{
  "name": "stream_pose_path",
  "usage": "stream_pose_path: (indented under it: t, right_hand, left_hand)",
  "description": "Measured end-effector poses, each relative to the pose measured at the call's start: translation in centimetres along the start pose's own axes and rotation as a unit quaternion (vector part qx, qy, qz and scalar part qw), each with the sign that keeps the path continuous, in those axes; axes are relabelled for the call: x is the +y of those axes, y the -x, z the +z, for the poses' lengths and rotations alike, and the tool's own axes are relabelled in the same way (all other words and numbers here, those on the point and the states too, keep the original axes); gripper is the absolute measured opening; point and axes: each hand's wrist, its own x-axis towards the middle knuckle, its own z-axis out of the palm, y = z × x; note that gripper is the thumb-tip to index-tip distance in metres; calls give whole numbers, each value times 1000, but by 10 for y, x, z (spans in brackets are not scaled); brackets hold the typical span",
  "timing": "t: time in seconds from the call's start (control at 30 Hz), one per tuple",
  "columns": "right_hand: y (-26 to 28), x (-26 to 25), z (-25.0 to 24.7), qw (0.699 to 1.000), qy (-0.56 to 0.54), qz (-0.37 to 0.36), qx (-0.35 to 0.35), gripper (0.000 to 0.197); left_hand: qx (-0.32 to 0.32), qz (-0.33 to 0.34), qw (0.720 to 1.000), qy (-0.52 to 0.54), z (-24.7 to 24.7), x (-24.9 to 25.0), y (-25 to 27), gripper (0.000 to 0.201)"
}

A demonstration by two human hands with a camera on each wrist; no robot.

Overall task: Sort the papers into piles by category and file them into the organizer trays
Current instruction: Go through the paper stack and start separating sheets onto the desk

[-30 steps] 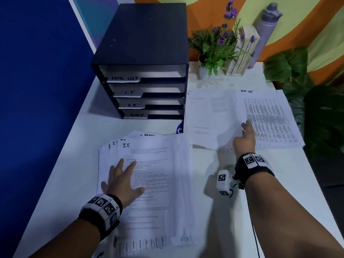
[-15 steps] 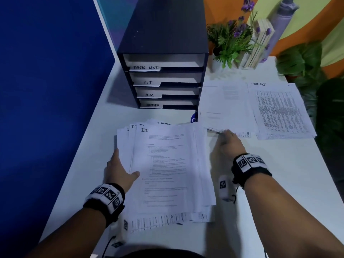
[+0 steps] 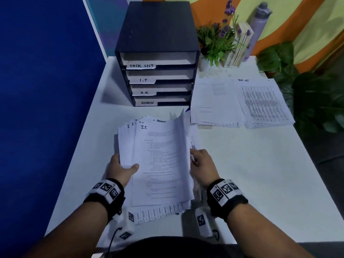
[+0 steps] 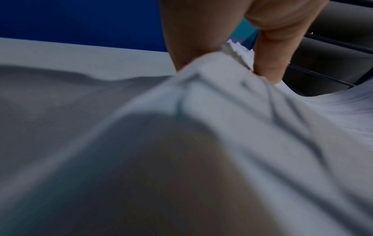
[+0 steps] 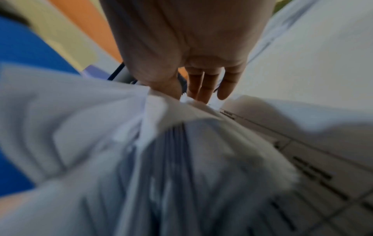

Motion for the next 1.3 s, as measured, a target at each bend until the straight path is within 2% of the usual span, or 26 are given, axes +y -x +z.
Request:
stream_pose_path:
  t: [0.1, 0.2, 0.27, 0.33, 0.4, 0.47, 0.5, 0.53, 0.63, 0.7, 0.8, 0.97, 1.03, 1.1, 1.17, 1.23, 1.3]
  right_hand:
    - [6, -11, 4, 999, 41, -16, 17, 28]
    - [5, -15, 8, 998, 10, 56, 13, 23]
    - [4, -14, 13, 993, 31, 116, 18, 32]
    - [3, -17, 14, 980, 109, 165, 19, 32]
    - [1, -22, 12, 975, 147, 161, 34, 25]
    - [-4, -22, 14, 987, 120, 97, 47, 9]
    - [-9, -21, 15, 990, 103, 85, 46, 14]
    - [-13, -22, 13, 992, 51, 113, 32, 25]
    - [-19, -24, 13, 979, -6, 201, -24, 24]
    - [-19, -24, 12, 976, -30, 217, -10, 27]
    - [-21, -21, 7, 977, -51, 189, 82, 13]
    - [-27, -27, -33, 961, -104, 124, 225, 14]
    - [-31, -39, -56, 957, -75, 50, 276, 19]
    - [-32, -57, -78, 936, -61, -60, 341, 12]
    - [-32, -72, -92, 900, -67, -156, 402, 12]
    - [-31, -84, -100, 871, -83, -211, 435, 11]
    - [-30, -94, -103, 864, -103, -230, 436, 14]
  left_hand:
    - [-8, 3, 1000, -17, -3, -4, -2, 40]
    - [6, 12, 1000, -25, -5, -7, -1, 25]
    - [11, 23, 999, -27, -4, -8, 2, 27]
    - [20, 41, 998, -45, -1, -10, 4, 32]
    - [40, 62, 995, -74, 1, -9, 5, 37]
    - [39, 68, 995, -59, 1, -6, 9, 39]
    - [28, 65, 997, -38, 1, -3, 12, 38]
    - [12, 57, 998, -22, 1, -2, 14, 36]
    - [-25, 35, 999, -5, -1, -2, 12, 32]
    - [-25, 15, 1000, 0, -5, -5, 5, 23]
    - [11, -28, 1000, 8, -16, -12, -8, 20]
    - [40, -59, 997, -7, -32, -16, -16, 31]
    - [44, -51, 998, -4, -33, -12, -15, 34]
    - [32, -38, 999, -7, -28, -7, -10, 38]
    - [11, -11, 1000, -6, -21, 0, -6, 49]
    - [2, 23, 999, 30, -13, 8, -4, 71]
    - [60, 59, 995, -47, -6, 16, -5, 91]
